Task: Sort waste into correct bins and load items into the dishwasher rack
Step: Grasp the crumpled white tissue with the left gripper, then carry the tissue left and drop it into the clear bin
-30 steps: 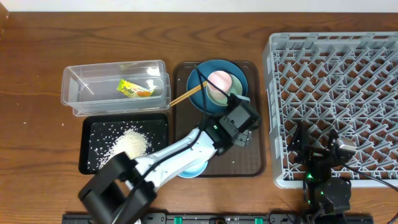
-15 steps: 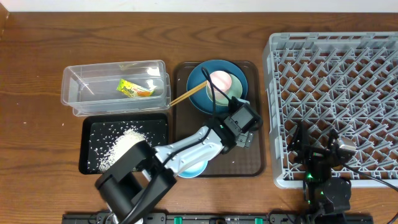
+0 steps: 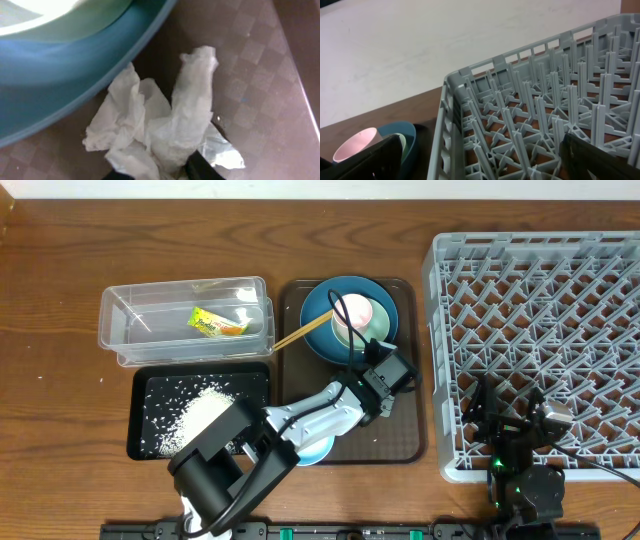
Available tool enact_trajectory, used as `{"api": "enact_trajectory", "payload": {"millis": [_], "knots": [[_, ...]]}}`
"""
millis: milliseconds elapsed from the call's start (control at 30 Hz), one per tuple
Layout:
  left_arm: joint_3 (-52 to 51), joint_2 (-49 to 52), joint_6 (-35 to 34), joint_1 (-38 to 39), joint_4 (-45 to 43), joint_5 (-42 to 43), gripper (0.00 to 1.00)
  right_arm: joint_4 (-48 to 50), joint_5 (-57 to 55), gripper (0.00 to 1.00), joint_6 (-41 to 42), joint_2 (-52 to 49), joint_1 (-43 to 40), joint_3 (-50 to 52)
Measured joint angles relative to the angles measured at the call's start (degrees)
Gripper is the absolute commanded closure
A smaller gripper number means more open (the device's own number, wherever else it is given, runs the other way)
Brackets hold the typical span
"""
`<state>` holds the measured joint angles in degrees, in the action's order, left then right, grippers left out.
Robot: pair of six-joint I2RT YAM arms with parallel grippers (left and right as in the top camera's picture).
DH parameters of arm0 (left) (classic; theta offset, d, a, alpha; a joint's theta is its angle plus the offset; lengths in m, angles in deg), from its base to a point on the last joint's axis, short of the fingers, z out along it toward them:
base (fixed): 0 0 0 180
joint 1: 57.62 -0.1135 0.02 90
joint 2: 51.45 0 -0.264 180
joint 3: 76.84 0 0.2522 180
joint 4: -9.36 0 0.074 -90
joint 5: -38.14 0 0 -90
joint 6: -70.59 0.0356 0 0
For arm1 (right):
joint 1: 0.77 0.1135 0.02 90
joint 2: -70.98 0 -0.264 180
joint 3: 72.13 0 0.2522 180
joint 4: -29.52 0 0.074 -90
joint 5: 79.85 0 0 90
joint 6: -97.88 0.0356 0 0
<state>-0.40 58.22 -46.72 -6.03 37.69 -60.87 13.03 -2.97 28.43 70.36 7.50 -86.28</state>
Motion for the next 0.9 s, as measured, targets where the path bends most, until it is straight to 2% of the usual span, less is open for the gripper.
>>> {"api": "enact_trajectory", "payload": {"millis": [67,200,333,500,533,600,733,900], "knots": [[0.02,-0.55,-0.11,0.0,1.4,0.2,0.88,0.0,0.0,0.01,0.0,0.0,0.0,0.0],[-0.13,-3.58,0.07,0.04,4.92,0.76,0.89,0.0,0.0,0.01,0.0,0.0,0.0,0.0],[-0.26,-11.13,0.09,0.04,7.3,-0.37,0.89,0.0,0.02,0.01,0.0,0.0,0.0,0.0],[-0.24,-21.99,0.31,-0.52,9.27,-9.94,0.83,0.0,0.02,0.01,0.0,0.0,0.0,0.0],[-0.24,-23.74,0.5,-0.92,9.4,-12.87,0.77,-0.02,0.02,0.01,0.0,0.0,0.0,0.0],[-0.24,-26.12,1.03,-2.23,9.42,-18.38,0.76,0.0,0.0,0.01,0.0,0.0,0.0,0.0],[-0.24,-27.23,1.62,-7.28,9.46,-26.62,0.76,-0.02,0.0,0.01,0.0,0.0,0.0,0.0],[-0.24,-25.94,1.84,-17.07,9.42,-30.4,0.76,-0.02,0.0,0.01,0.0,0.0,0.0,0.0]]}}
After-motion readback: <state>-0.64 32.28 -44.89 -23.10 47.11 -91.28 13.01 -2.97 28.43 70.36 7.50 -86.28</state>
